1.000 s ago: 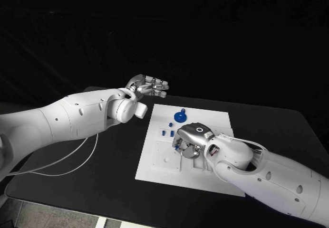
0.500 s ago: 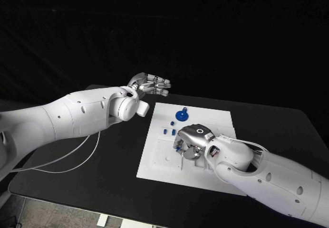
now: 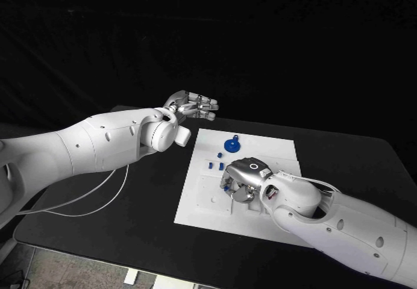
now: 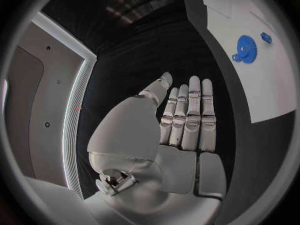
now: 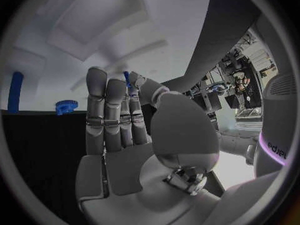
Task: Assemble the parts on the task board
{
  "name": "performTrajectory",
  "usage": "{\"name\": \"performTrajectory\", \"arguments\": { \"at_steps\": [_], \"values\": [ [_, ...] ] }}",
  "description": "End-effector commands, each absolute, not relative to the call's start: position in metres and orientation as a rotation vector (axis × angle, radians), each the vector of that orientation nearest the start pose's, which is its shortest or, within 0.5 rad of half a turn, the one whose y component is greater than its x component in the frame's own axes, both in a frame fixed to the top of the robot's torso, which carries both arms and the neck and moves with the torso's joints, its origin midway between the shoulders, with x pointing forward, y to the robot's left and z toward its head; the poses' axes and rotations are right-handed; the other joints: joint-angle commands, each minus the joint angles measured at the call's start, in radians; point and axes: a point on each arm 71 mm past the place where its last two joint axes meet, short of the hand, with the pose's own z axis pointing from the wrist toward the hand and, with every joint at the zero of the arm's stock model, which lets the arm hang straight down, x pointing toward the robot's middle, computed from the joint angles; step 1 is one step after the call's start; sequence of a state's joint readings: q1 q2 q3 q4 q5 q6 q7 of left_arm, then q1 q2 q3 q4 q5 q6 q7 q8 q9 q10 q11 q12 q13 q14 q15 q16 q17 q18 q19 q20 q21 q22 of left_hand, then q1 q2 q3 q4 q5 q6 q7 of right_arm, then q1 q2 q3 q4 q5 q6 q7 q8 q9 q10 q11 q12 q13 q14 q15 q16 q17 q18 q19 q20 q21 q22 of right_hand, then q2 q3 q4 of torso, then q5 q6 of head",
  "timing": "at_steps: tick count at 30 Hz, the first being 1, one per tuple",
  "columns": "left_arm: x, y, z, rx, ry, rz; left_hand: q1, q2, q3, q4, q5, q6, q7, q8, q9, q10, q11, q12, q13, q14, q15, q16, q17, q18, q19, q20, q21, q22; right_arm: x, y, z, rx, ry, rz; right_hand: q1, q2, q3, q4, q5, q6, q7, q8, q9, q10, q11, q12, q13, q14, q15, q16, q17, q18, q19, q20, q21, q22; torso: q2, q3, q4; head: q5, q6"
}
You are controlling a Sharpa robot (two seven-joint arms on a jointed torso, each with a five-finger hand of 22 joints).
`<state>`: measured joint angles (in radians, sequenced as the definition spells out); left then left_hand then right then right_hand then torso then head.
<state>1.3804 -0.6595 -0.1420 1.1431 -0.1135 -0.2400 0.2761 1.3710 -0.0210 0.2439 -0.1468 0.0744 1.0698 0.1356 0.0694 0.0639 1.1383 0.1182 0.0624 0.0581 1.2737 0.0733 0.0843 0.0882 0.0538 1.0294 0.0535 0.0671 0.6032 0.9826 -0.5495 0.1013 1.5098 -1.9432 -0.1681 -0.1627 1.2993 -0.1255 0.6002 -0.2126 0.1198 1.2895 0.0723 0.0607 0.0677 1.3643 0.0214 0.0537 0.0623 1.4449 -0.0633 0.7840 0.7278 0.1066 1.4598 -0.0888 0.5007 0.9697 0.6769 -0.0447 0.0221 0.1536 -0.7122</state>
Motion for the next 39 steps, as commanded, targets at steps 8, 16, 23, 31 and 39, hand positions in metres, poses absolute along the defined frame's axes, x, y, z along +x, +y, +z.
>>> {"name": "performTrajectory", "arguments": {
  "at_steps": [8, 16, 23, 31, 39],
  "values": [
    [0.573, 0.226, -0.139, -0.928, 1.471, -1.344, -0.004, 0.006, -0.007, 0.003, -0.006, -0.008, 0.0, 0.0, 0.001, -0.006, 0.0, 0.002, 0.0, -0.007, 0.004, -0.007, -0.001, 0.0, 0.009, 0.002, 0.003, -0.007, 0.442, -0.053, -0.234, -0.604, 1.631, 0.65, -0.016, 0.008, 0.003, 0.005, 0.003, -0.021, 0.009, 0.001, -0.002, -0.025, 0.007, 0.005, -0.001, -0.003, 0.003, 0.001, -0.007, 0.022, 0.009, 0.004, -0.02, 0.012, -0.001, -0.0013, -0.0006, -0.001, -0.001],
    [0.572, 0.226, -0.139, -0.93, 1.477, -1.344, -0.003, 0.006, -0.007, 0.003, -0.007, -0.009, 0.001, 0.0, 0.001, -0.007, 0.0, 0.002, 0.0, -0.008, 0.005, -0.007, -0.001, -0.001, 0.009, 0.002, 0.003, -0.01, 0.443, -0.052, -0.241, -0.593, 1.656, 0.636, -0.05, -0.023, -0.047, 0.039, -0.014, -0.114, 0.027, 0.001, -0.004, -0.133, 0.038, 0.005, -0.003, -0.002, 0.03, -0.005, -0.019, 0.031, 0.012, 0.03, -0.046, 0.001, 0.0, -0.0016, 0.0001, -0.005, -0.002],
    [0.572, 0.226, -0.14, -0.931, 1.481, -1.344, -0.008, 0.005, -0.014, 0.009, -0.018, -0.011, 0.0, 0.0, 0.001, -0.009, 0.001, 0.003, 0.0, -0.01, 0.006, -0.007, -0.001, -0.001, 0.01, 0.004, 0.002, -0.021, 0.443, -0.053, -0.241, -0.573, 1.648, 0.649, -0.044, -0.051, -0.089, 0.071, -0.013, -0.154, 0.037, 0.001, -0.005, -0.179, 0.053, 0.005, -0.003, 0.001, 0.043, -0.004, -0.046, 0.043, 0.031, 0.046, -0.079, -0.019, -0.001, -0.0008, -0.001, -0.005, -0.003],
    [0.572, 0.227, -0.14, -0.932, 1.484, -1.345, 0.0, 0.008, -0.034, 0.018, -0.022, -0.012, 0.001, 0.0, 0.001, -0.01, 0.001, 0.003, 0.0, -0.01, 0.006, -0.007, -0.001, -0.002, 0.018, 0.004, 0.002, -0.059, 0.441, -0.057, -0.238, -0.538, 1.617, 0.674, -0.024, -0.059, -0.175, 0.091, -0.012, -0.162, 0.04, 0.001, -0.005, -0.224, 0.063, 0.005, -0.004, -0.001, 0.049, -0.004, -0.067, 0.051, 0.039, 0.052, -0.103, -0.034, 0.0, -0.0006, -0.0007, -0.006, -0.003],
    [0.572, 0.229, -0.14, -0.933, 1.488, -1.346, 0.0, 0.008, -0.034, 0.018, -0.022, -0.012, 0.001, 0.0, 0.001, -0.01, 0.001, 0.003, 0.0, -0.01, 0.006, -0.007, -0.001, -0.002, 0.018, 0.004, 0.002, -0.059, 0.434, -0.068, -0.231, -0.476, 1.562, 0.711, -0.007, -0.064, -0.2, 0.105, -0.015, -0.172, 0.036, 0.001, -0.005, -0.225, 0.062, 0.004, -0.004, -0.002, 0.046, -0.001, -0.077, 0.053, 0.043, 0.051, -0.108, -0.04, -0.001, -0.0001, -0.0023, -0.015, 0.005]
  ]
}}
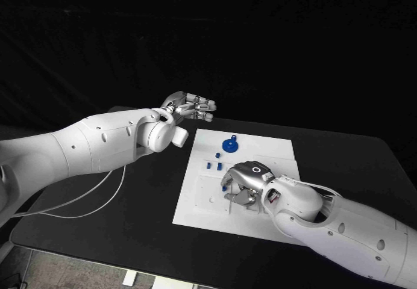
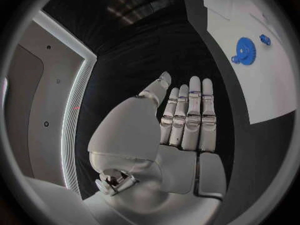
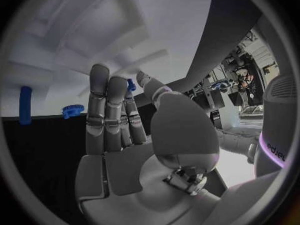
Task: Assemble the parts on the task board
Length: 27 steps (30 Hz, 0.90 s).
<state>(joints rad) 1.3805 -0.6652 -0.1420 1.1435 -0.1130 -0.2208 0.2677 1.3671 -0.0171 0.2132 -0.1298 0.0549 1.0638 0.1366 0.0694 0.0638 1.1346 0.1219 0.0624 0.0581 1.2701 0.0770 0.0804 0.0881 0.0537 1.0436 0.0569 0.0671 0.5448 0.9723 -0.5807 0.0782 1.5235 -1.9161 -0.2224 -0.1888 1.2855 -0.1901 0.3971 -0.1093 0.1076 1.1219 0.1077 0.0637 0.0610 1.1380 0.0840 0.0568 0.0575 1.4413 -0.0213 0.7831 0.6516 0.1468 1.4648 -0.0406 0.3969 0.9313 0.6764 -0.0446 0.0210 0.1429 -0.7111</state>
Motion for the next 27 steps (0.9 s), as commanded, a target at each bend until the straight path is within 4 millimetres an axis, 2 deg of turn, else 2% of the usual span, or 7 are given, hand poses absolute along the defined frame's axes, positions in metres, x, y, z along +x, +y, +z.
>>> {"name": "performTrajectory", "arguments": {
  "at_steps": [1, 10, 15, 17, 19, 20, 27],
  "values": [
    [0.572, 0.229, -0.14, -0.933, 1.488, -1.346, 0.003, 0.004, -0.003, 0.001, -0.003, -0.005, 0.0, 0.0, 0.002, -0.007, -0.002, 0.003, 0.0, -0.006, 0.003, -0.003, -0.001, -0.002, 0.004, 0.001, 0.002, -0.001, 0.434, -0.07, -0.23, -0.466, 1.556, 0.716, 0.009, -0.005, 0.017, 0.006, -0.004, -0.005, 0.001, -0.002, 0.001, 0.003, -0.001, 0.002, 0.001, 0.001, 0.002, 0.001, -0.004, 0.014, 0.038, 0.0, -0.004, -0.003, 0.0, -0.0003, -0.0014, -0.007, 0.006],
    [0.57, 0.23, -0.14, -0.934, 1.491, -1.348, 0.007, 0.007, -0.011, 0.002, -0.003, -0.006, 0.0, 0.0, 0.001, -0.008, -0.002, 0.002, 0.0, -0.007, 0.003, -0.004, -0.002, -0.003, 0.011, 0.0, 0.004, -0.036, 0.444, -0.092, -0.196, -0.387, 1.5, 0.716, 0.013, -0.015, 0.018, 0.008, -0.006, -0.008, 0.005, -0.002, 0.002, 0.023, -0.004, 0.002, 0.001, 0.0, -0.001, 0.003, -0.005, 0.013, 0.038, -0.002, -0.002, -0.003, 0.0, -0.0015, -0.0012, -0.025, 0.027],
    [0.568, 0.231, -0.14, -0.935, 1.493, -1.349, 0.007, 0.007, -0.011, 0.002, -0.003, -0.006, 0.0, 0.0, 0.001, -0.008, -0.002, 0.002, 0.0, -0.007, 0.003, -0.004, -0.002, -0.003, 0.011, 0.0, 0.004, -0.036, 0.457, -0.115, -0.179, -0.345, 1.51, 0.68, 0.013, -0.02, 0.017, 0.007, -0.016, -0.018, 0.001, -0.002, 0.001, 0.018, -0.004, 0.002, 0.001, -0.001, -0.002, 0.003, -0.005, 0.012, 0.036, -0.003, -0.002, -0.002, -0.001, 0.0003, 0.0007, -0.032, 0.032],
    [0.567, 0.23, -0.14, -0.935, 1.496, -1.353, 0.007, 0.005, -0.013, 0.001, -0.003, -0.007, 0.001, 0.0, 0.001, -0.009, -0.002, 0.002, 0.0, -0.007, 0.003, -0.004, -0.002, -0.003, 0.012, 0.0, 0.004, -0.042, 0.462, -0.123, -0.177, -0.322, 1.523, 0.679, 0.02, -0.015, -0.013, 0.012, -0.042, -0.037, -0.008, -0.001, 0.002, 0.006, -0.003, 0.002, 0.001, -0.005, -0.002, 0.001, -0.006, 0.011, 0.034, -0.003, -0.006, -0.004, -0.002, -0.0004, 0.0, -0.034, 0.032],
    [0.566, 0.229, -0.14, -0.934, 1.5, -1.358, 0.007, 0.005, -0.013, 0.001, -0.003, -0.007, 0.001, 0.0, 0.001, -0.009, -0.002, 0.002, 0.0, -0.007, 0.003, -0.004, -0.002, -0.003, 0.012, 0.0, 0.004, -0.042, 0.467, -0.132, -0.177, -0.311, 1.54, 0.667, 0.029, -0.011, -0.036, 0.011, -0.048, -0.042, 0.001, -0.002, 0.001, 0.003, -0.001, 0.002, 0.002, -0.005, -0.002, 0.002, -0.005, 0.012, 0.035, -0.004, -0.007, -0.003, -0.002, -0.0013, -0.001, -0.034, 0.033],
    [0.565, 0.228, -0.14, -0.933, 1.502, -1.361, 0.007, 0.005, -0.013, 0.001, -0.003, -0.007, 0.001, 0.0, 0.001, -0.009, -0.002, 0.002, 0.0, -0.007, 0.003, -0.004, -0.002, -0.003, 0.012, 0.0, 0.004, -0.042, 0.469, -0.136, -0.178, -0.306, 1.551, 0.658, 0.034, -0.008, -0.057, 0.012, -0.051, -0.046, -0.008, -0.002, 0.001, -0.001, -0.001, 0.002, 0.002, -0.007, -0.002, 0.002, -0.005, 0.012, 0.034, -0.003, -0.008, -0.002, -0.001, -0.0014, -0.0011, -0.034, 0.033],
    [0.563, 0.225, -0.14, -0.931, 1.508, -1.37, 0.007, 0.005, -0.013, 0.0, -0.003, -0.008, 0.001, 0.0, 0.001, -0.009, -0.001, 0.003, 0.0, -0.008, 0.003, -0.004, -0.002, -0.003, 0.013, 0.0, 0.005, -0.045, 0.48, -0.156, -0.184, -0.292, 1.603, 0.588, 0.053, -0.004, -0.098, 0.016, -0.052, -0.065, -0.02, -0.002, 0.001, -0.011, 0.002, 0.002, 0.002, -0.008, 0.001, 0.002, -0.005, 0.013, 0.032, -0.001, -0.012, 0.005, 0.0, 0.0014, -0.0002, -0.035, 0.032]
  ]
}}
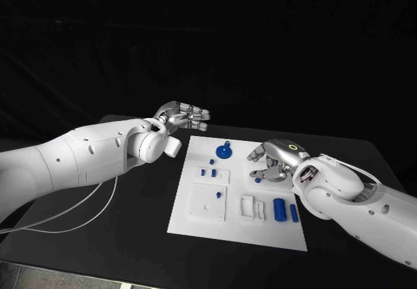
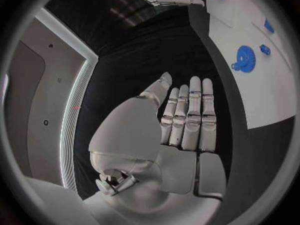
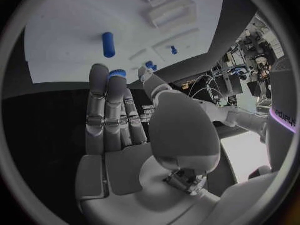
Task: Assemble the parts on the task board
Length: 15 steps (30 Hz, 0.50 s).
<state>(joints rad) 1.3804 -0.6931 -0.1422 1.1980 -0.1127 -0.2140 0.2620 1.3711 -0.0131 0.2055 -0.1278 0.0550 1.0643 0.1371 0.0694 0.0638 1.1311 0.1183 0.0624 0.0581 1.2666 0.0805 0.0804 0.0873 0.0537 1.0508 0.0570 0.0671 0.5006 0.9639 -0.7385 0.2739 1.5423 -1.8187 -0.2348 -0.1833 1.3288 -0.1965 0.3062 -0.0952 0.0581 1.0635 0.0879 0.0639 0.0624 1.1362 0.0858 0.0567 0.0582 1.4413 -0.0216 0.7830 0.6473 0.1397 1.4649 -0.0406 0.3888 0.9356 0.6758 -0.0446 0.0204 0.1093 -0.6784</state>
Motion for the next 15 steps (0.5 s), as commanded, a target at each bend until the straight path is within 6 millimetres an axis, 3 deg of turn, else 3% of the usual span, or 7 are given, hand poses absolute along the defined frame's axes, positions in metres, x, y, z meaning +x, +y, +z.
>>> {"name": "performTrajectory", "arguments": {
  "at_steps": [1, 4, 7, 15],
  "values": [
    [0.563, 0.225, -0.14, -0.932, 1.508, -1.371, 0.003, 0.001, -0.005, -0.002, -0.003, -0.008, 0.0, 0.0, 0.002, -0.006, 0.002, 0.003, 0.0, -0.004, 0.0, -0.004, -0.001, -0.003, 0.006, 0.0, 0.005, -0.001, 0.481, -0.158, -0.185, -0.293, 1.61, 0.582, 0.011, 0.003, -0.019, 0.005, -0.002, -0.008, -0.003, -0.002, 0.0, -0.013, 0.002, 0.003, 0.001, -0.008, 0.003, 0.002, -0.001, 0.021, 0.032, 0.001, -0.006, 0.002, 0.0, 0.0017, 0.0002, -0.002, -0.001],
    [0.563, 0.226, -0.14, -0.934, 1.507, -1.37, 0.003, 0.001, -0.005, -0.002, -0.003, -0.008, 0.0, 0.0, 0.002, -0.006, 0.002, 0.003, 0.0, -0.004, 0.0, -0.004, -0.001, -0.003, 0.006, 0.0, 0.005, -0.001, 0.483, -0.161, -0.188, -0.295, 1.636, 0.576, 0.001, 0.0, -0.057, 0.022, -0.01, -0.006, -0.015, -0.001, 0.0, -0.021, 0.002, 0.002, 0.001, -0.009, 0.001, 0.001, -0.001, 0.02, 0.032, -0.002, -0.01, 0.003, 0.001, 0.0012, 0.0014, -0.004, -0.001],
    [0.563, 0.227, -0.14, -0.935, 1.506, -1.369, 0.003, 0.001, -0.005, -0.002, -0.003, -0.008, 0.0, 0.0, 0.002, -0.006, 0.002, 0.003, 0.0, -0.004, 0.0, -0.004, -0.001, -0.003, 0.006, 0.0, 0.005, -0.001, 0.484, -0.162, -0.191, -0.298, 1.661, 0.57, 0.026, 0.008, -0.107, 0.053, -0.01, -0.008, -0.017, -0.001, 0.001, -0.024, 0.003, 0.001, 0.0, -0.006, 0.001, -0.001, 0.003, 0.014, 0.035, -0.004, -0.016, 0.003, 0.001, 0.0011, 0.0014, -0.005, -0.002],
    [0.563, 0.227, -0.14, -0.937, 1.508, -1.368, 0.003, 0.001, -0.005, -0.002, -0.003, -0.008, 0.0, 0.0, 0.002, -0.006, 0.002, 0.003, 0.0, -0.004, 0.0, -0.004, -0.001, -0.003, 0.006, 0.0, 0.005, -0.001, 0.487, -0.163, -0.198, -0.311, 1.717, 0.545, 0.038, 0.027, -0.088, 0.048, -0.009, 0.002, -0.011, -0.001, 0.0, -0.007, -0.003, 0.003, 0.001, -0.005, -0.001, -0.001, 0.005, 0.013, 0.037, -0.005, -0.015, 0.004, 0.002, 0.0003, 0.0026, -0.007, -0.004]
  ]
}}
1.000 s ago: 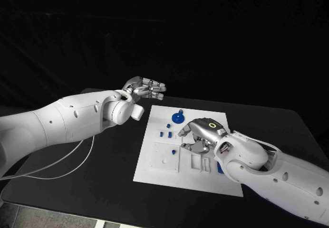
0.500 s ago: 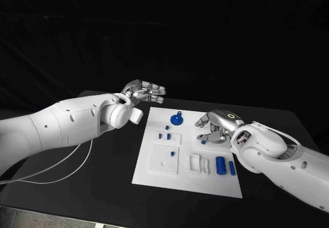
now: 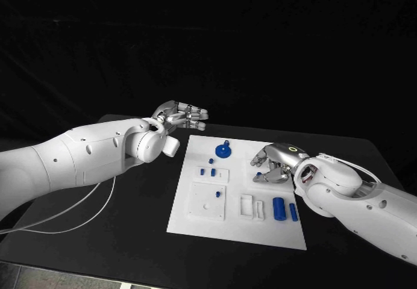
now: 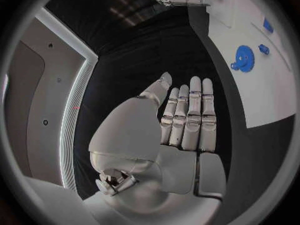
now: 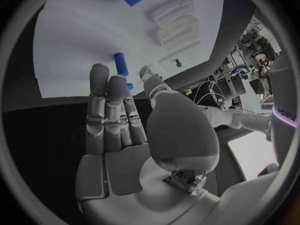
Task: Assemble the parts on the task board
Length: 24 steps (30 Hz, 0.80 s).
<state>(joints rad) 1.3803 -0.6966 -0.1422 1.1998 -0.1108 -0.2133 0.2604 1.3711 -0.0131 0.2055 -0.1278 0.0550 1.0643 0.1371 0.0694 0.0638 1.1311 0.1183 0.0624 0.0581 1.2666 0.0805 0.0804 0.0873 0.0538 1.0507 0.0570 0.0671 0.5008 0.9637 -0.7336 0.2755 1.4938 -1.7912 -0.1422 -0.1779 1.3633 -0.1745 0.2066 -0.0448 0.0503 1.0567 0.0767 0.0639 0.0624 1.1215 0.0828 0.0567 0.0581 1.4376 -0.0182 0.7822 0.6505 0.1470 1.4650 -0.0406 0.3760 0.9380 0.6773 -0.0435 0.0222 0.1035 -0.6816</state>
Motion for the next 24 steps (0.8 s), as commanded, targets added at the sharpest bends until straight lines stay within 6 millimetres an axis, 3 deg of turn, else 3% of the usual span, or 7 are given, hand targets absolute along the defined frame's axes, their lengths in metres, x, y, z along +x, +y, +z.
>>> {"name": "performTrajectory", "arguments": {
  "at_steps": [1, 5, 9, 12, 14, 24],
  "values": [
    [0.563, 0.227, -0.14, -0.937, 1.508, -1.368, 0.003, 0.001, -0.005, -0.002, -0.003, -0.008, 0.0, 0.0, 0.002, -0.006, 0.002, 0.003, 0.0, -0.004, 0.0, -0.004, -0.001, -0.003, 0.006, 0.0, 0.005, -0.001, 0.488, -0.164, -0.199, -0.312, 1.722, 0.541, 0.004, 0.008, 0.017, -0.004, -0.001, 0.011, 0.001, -0.001, 0.0, 0.011, 0.0, 0.003, 0.001, -0.001, -0.005, -0.001, 0.001, 0.006, 0.037, -0.005, -0.002, 0.002, 0.0, -0.0008, 0.0008, -0.001, -0.001],
    [0.563, 0.228, -0.14, -0.938, 1.508, -1.367, 0.003, 0.001, -0.005, -0.002, -0.003, -0.008, 0.0, 0.0, 0.002, -0.006, 0.002, 0.003, 0.0, -0.004, 0.0, -0.004, -0.001, -0.003, 0.006, 0.0, 0.005, -0.001, 0.488, -0.165, -0.203, -0.317, 1.744, 0.529, 0.002, 0.015, 0.055, -0.018, -0.002, 0.023, 0.008, -0.002, 0.0, 0.026, -0.003, 0.002, 0.001, 0.0, -0.006, 0.0, 0.002, 0.005, 0.037, -0.006, 0.001, 0.005, 0.0, -0.0014, 0.0006, -0.003, -0.002],
    [0.563, 0.228, -0.14, -0.938, 1.509, -1.366, 0.003, 0.001, -0.005, -0.002, -0.003, -0.008, 0.0, 0.0, 0.002, -0.006, 0.002, 0.003, 0.0, -0.004, 0.0, -0.004, -0.001, -0.003, 0.006, 0.0, 0.005, -0.001, 0.489, -0.165, -0.205, -0.32, 1.752, 0.524, 0.011, 0.027, 0.131, -0.042, -0.001, 0.035, 0.014, -0.002, 0.0, 0.042, -0.007, 0.001, 0.0, 0.001, -0.007, 0.002, 0.004, 0.004, 0.038, -0.007, 0.006, 0.008, 0.0, -0.0008, -0.0004, -0.003, -0.003],
    [0.563, 0.228, -0.14, -0.939, 1.51, -1.366, 0.003, 0.001, -0.005, -0.002, -0.003, -0.008, 0.0, 0.0, 0.002, -0.006, 0.002, 0.003, 0.0, -0.004, 0.0, -0.004, -0.001, -0.003, 0.006, 0.0, 0.005, -0.001, 0.489, -0.165, -0.206, -0.326, 1.75, 0.521, -0.009, 0.009, 0.283, -0.078, -0.004, 0.058, 0.023, -0.002, 0.0, 0.068, -0.011, 0.002, 0.0, 0.001, -0.008, 0.007, 0.009, 0.0, 0.036, -0.01, 0.016, 0.019, 0.0, -0.0004, 0.0002, -0.003, -0.004],
    [0.563, 0.228, -0.141, -0.939, 1.511, -1.366, 0.01, 0.0, -0.004, -0.009, -0.002, -0.007, 0.0, 0.0, 0.002, -0.005, 0.002, 0.003, 0.0, -0.004, -0.001, -0.004, -0.002, -0.002, 0.007, 0.0, 0.006, -0.007, 0.489, -0.165, -0.206, -0.328, 1.752, 0.518, -0.028, -0.005, 0.338, -0.092, -0.002, 0.062, 0.021, -0.001, 0.001, 0.068, -0.012, 0.002, 0.0, 0.0, -0.01, 0.009, 0.011, -0.001, 0.034, -0.012, 0.02, 0.026, 0.0, -0.0002, 0.0006, -0.003, -0.005],
    [0.564, 0.229, -0.141, -0.941, 1.511, -1.361, 0.008, -0.001, -0.005, -0.011, -0.002, -0.011, 0.002, -0.001, 0.001, -0.007, 0.003, 0.002, 0.0, -0.008, 0.001, -0.006, -0.003, -0.002, 0.007, 0.0, 0.006, -0.007, 0.49, -0.164, -0.212, -0.335, 1.756, 0.508, -0.054, 0.005, 0.388, -0.106, -0.003, 0.089, 0.026, 0.0, 0.001, 0.081, -0.014, 0.002, 0.0, 0.001, -0.009, 0.011, 0.016, -0.002, 0.031, -0.011, 0.024, 0.041, 0.0, -0.001, 0.0006, -0.005, -0.006]
  ]
}}
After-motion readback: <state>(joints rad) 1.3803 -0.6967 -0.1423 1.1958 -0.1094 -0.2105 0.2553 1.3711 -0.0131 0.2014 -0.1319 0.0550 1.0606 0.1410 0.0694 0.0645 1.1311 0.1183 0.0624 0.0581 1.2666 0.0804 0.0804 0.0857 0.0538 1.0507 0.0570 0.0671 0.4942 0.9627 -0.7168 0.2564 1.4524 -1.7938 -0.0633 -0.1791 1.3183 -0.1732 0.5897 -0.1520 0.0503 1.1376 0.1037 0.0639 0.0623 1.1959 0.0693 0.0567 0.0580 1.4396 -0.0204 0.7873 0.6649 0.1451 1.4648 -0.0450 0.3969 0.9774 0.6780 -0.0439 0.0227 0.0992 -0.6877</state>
